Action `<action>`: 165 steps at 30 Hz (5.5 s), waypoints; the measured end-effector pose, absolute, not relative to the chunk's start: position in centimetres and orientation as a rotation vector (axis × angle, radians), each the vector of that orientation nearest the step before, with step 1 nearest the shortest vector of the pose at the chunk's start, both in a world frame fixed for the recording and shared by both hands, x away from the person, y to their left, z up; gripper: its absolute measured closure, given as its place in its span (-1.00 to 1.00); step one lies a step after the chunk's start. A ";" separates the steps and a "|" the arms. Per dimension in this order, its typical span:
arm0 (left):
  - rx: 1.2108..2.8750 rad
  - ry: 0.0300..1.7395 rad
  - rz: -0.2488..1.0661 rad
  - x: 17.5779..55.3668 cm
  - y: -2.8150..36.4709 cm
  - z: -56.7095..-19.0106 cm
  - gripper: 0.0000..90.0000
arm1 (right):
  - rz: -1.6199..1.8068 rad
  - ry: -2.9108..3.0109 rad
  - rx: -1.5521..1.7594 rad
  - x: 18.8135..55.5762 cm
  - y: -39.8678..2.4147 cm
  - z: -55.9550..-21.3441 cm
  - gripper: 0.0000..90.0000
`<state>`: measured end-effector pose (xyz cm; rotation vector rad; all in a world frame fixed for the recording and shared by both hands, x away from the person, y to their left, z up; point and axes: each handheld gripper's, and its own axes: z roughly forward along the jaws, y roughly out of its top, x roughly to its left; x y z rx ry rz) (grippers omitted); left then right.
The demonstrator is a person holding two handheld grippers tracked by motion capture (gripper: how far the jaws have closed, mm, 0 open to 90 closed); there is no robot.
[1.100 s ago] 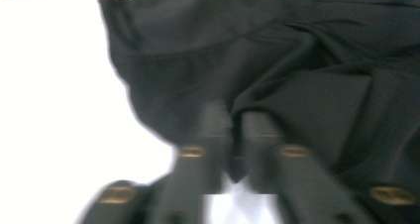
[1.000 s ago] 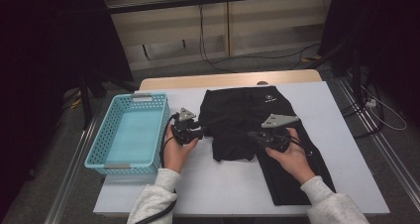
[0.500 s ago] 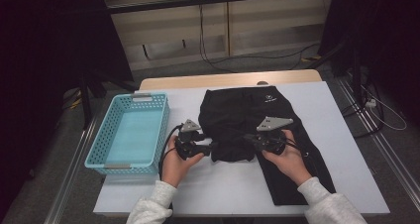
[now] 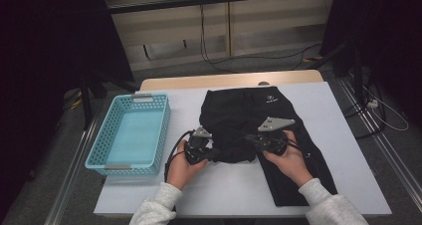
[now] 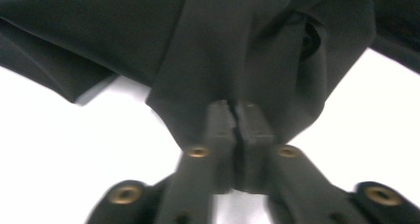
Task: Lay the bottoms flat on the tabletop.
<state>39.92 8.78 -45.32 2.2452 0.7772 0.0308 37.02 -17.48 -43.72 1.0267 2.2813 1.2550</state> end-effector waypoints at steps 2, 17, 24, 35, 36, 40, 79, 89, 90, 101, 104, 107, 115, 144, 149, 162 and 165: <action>2.251 0.766 0.030 39.9 8.7 -45.2 1.00 | 1.253 2.284 1.032 37.1 -17.5 -43.8 0.93; 2.139 0.792 0.003 39.2 10.6 -43.3 1.00 | 1.246 2.221 1.044 36.0 -17.6 -43.1 0.00; 2.178 0.680 0.089 38.9 9.3 -44.0 0.40 | 1.199 2.220 1.046 35.4 -18.0 -43.3 -0.14; 2.257 0.711 0.099 39.2 8.7 -45.1 0.95 | 1.199 2.193 1.090 35.3 -18.3 -43.3 -0.36; 2.275 0.706 0.134 39.1 8.7 -44.9 0.98 | 1.196 2.198 1.084 35.3 -18.3 -43.3 -0.34; 2.207 0.726 0.076 38.8 8.9 -43.9 0.99 | 1.197 2.207 1.070 34.8 -18.3 -43.2 -0.32; 2.100 0.831 0.112 37.4 12.6 -41.8 1.00 | 1.098 2.439 0.870 33.5 -14.2 -45.4 0.99; 2.097 0.810 0.112 37.2 12.5 -41.2 1.00 | 1.280 2.356 0.920 32.7 -17.2 -42.5 1.00; 2.100 0.808 0.110 37.1 12.4 -41.2 1.00 | 1.287 2.348 0.925 32.7 -17.3 -42.3 1.00; 2.093 0.808 0.117 37.4 12.3 -41.7 0.91 | 1.310 2.250 0.981 34.3 -17.4 -42.3 1.00; 2.086 0.795 0.163 37.6 11.9 -42.1 0.45 | 1.307 2.251 0.983 34.6 -17.2 -42.5 1.00; 2.091 0.778 0.134 37.6 11.4 -42.7 0.21 | 1.301 2.251 0.988 34.6 -17.1 -42.6 1.00; 2.123 0.744 0.079 37.7 9.7 -44.2 -0.04 | 1.305 2.215 1.039 35.0 -17.5 -43.0 1.00; 2.054 0.881 0.058 38.3 12.4 -43.1 0.99 | 1.302 2.229 0.989 34.0 -15.8 -42.6 0.49; 2.062 0.877 0.074 38.1 12.4 -42.7 0.99 | 1.292 2.309 0.950 32.6 -15.4 -43.1 0.48; 2.089 0.875 0.082 38.1 12.2 -42.6 0.99 | 1.124 2.488 0.897 32.6 -12.4 -46.3 0.37; 2.092 0.875 0.076 38.2 12.1 -42.8 0.99 | 1.130 2.502 0.894 32.9 -12.7 -46.2 0.98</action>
